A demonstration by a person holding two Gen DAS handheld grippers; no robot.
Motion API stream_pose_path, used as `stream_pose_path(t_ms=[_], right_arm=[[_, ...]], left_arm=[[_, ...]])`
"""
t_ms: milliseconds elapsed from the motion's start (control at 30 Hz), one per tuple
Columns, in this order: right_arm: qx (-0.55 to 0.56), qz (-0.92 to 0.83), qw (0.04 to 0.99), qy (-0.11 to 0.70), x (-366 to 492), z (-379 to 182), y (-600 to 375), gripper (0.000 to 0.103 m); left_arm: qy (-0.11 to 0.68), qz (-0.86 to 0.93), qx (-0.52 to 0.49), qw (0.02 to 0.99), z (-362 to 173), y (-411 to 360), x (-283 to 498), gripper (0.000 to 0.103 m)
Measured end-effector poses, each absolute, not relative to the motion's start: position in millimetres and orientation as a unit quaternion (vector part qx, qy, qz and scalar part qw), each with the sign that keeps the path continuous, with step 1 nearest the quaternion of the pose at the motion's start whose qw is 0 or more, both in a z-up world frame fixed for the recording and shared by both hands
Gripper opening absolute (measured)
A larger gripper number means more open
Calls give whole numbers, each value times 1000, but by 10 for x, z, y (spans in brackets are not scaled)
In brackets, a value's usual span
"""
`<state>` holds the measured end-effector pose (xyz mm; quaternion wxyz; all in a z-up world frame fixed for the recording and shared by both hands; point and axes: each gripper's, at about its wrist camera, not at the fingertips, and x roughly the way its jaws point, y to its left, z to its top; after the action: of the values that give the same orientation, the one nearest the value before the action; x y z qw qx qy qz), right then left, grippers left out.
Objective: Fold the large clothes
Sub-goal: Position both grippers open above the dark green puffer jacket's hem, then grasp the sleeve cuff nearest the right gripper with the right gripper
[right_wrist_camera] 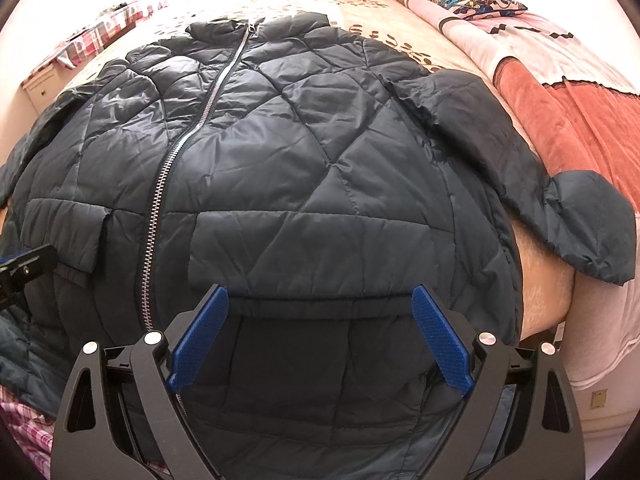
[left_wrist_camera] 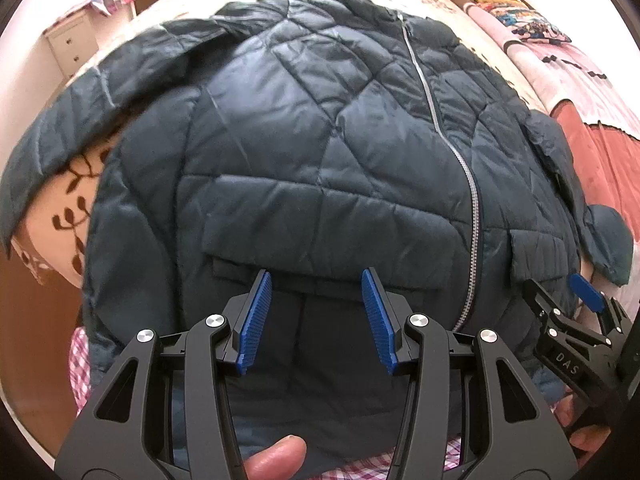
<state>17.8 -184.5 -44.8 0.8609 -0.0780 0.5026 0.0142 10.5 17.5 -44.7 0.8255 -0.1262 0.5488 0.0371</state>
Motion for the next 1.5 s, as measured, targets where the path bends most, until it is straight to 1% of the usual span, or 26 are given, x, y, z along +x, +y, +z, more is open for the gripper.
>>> stream_pose_path(t_ms=[333,1133,1500], right_arm=[[-83,12,856,510,201,-483,-1832,90],[-107,1,844,525,260,-575,-1762,90],[-58,-26,848,526,298,-518,-2036,90]], left_arm=[[574,18,-145,806,-618,154,138,47],[581,-2,-176,795,-729,220,202,49],[578,-2,-175,797,-685,233,165,49]])
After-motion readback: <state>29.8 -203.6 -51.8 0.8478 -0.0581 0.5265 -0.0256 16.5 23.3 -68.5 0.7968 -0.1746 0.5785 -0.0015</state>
